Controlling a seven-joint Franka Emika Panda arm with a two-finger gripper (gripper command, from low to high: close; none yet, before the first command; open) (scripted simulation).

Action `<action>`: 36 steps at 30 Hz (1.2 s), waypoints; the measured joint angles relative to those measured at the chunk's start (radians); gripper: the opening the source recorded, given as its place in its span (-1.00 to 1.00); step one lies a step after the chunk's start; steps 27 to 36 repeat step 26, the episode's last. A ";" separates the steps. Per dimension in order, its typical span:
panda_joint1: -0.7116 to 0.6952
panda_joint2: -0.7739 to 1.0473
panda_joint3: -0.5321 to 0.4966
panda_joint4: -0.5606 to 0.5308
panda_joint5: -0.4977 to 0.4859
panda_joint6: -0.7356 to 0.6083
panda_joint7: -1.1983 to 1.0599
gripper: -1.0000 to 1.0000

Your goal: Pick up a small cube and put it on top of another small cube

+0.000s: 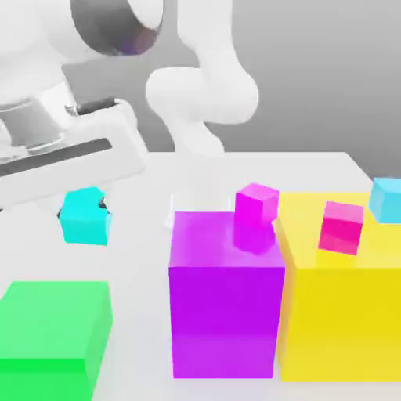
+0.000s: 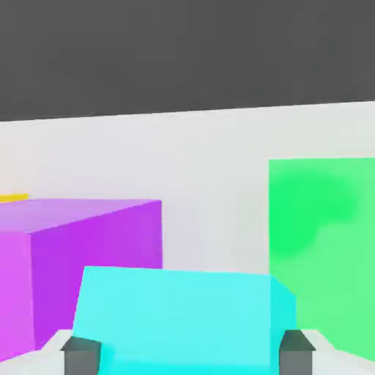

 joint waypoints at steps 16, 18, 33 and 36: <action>0.125 -0.496 0.338 -0.253 0.048 -0.057 0.608 -1.00; 0.135 -0.535 0.378 -0.298 0.059 -0.028 0.657 -1.00; 0.142 -0.506 0.431 -0.405 0.095 0.115 0.666 1.00; 0.142 -0.506 0.431 -0.405 0.095 0.115 0.666 1.00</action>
